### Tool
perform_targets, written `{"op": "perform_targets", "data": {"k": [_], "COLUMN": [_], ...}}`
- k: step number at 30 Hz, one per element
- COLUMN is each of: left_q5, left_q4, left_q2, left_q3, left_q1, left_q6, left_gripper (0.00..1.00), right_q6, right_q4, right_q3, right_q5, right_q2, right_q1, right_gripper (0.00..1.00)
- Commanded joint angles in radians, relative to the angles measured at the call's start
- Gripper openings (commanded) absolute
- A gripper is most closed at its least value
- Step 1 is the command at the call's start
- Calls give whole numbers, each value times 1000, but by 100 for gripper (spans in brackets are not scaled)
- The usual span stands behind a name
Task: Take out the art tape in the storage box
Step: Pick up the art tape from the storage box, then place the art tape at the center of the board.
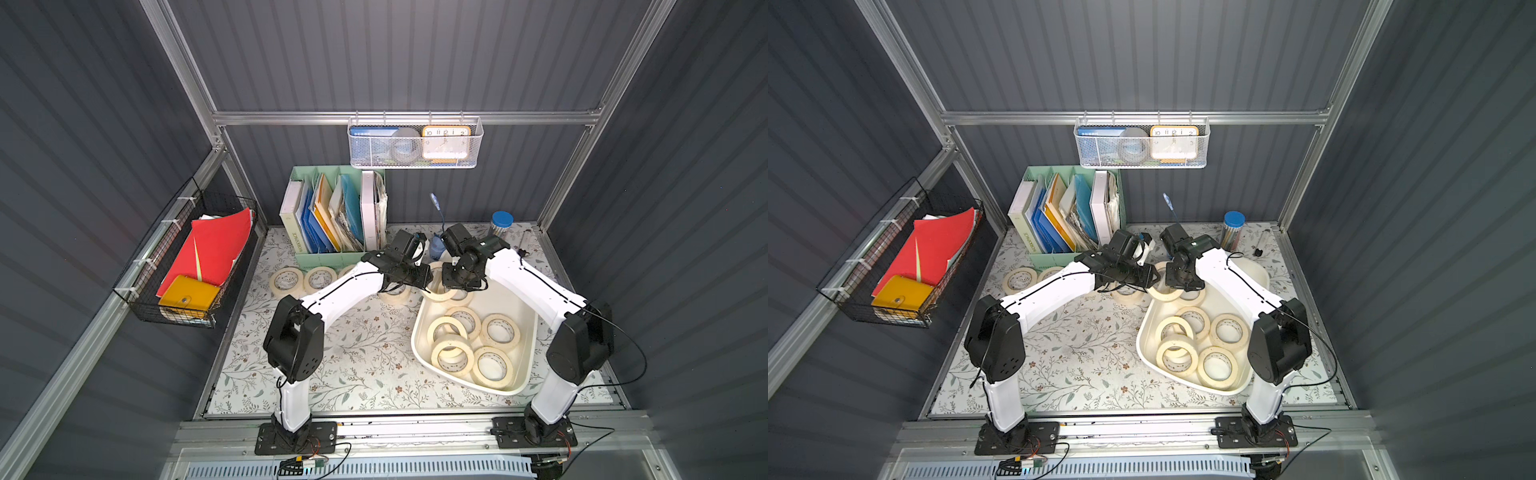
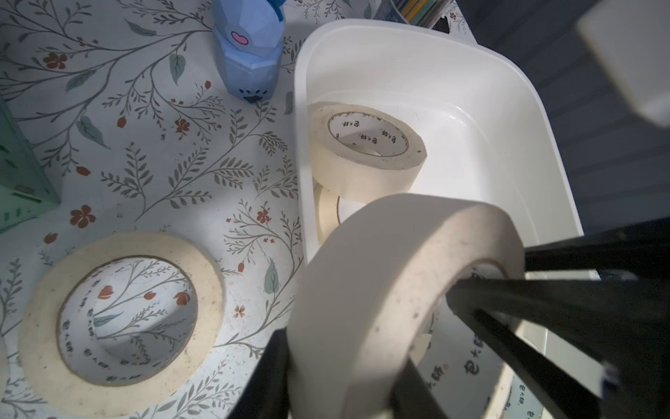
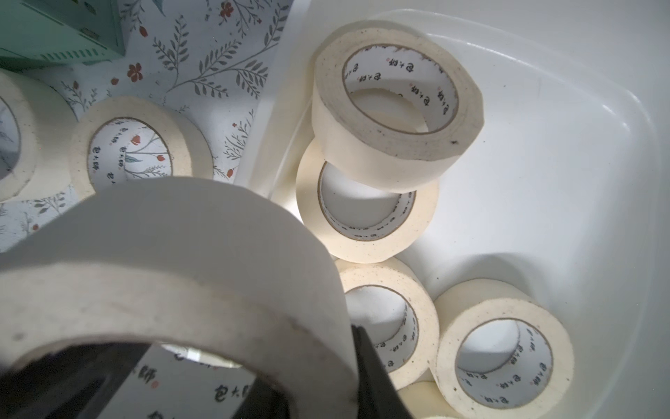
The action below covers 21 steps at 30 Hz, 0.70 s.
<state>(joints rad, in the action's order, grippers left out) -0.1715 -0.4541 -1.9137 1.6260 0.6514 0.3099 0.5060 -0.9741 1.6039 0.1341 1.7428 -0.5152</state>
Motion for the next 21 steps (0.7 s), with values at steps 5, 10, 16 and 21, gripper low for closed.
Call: {"op": "perform_targets", "data": {"k": [5, 10, 16, 21], "left_q5": [12, 40, 100, 68], "left_q4": [-16, -43, -76, -21], "left_q2": [-16, 7, 78, 200], "left_q3": [21, 10, -59, -201], "left_q1": [-9, -9, -35, -137], "left_q6": [-31, -43, -28, 63], "left_gripper": [3, 0, 0, 0], "right_q6": [11, 17, 7, -9], "right_q4": [40, 61, 61, -24], "right_q3": [-46, -56, -35, 8], "right_q5": [-82, -104, -72, 2], "right_q2": [-95, -119, -194, -273], "right_q1": [-7, -7, -6, 2], "right_gripper": [0, 40, 58, 58]}}
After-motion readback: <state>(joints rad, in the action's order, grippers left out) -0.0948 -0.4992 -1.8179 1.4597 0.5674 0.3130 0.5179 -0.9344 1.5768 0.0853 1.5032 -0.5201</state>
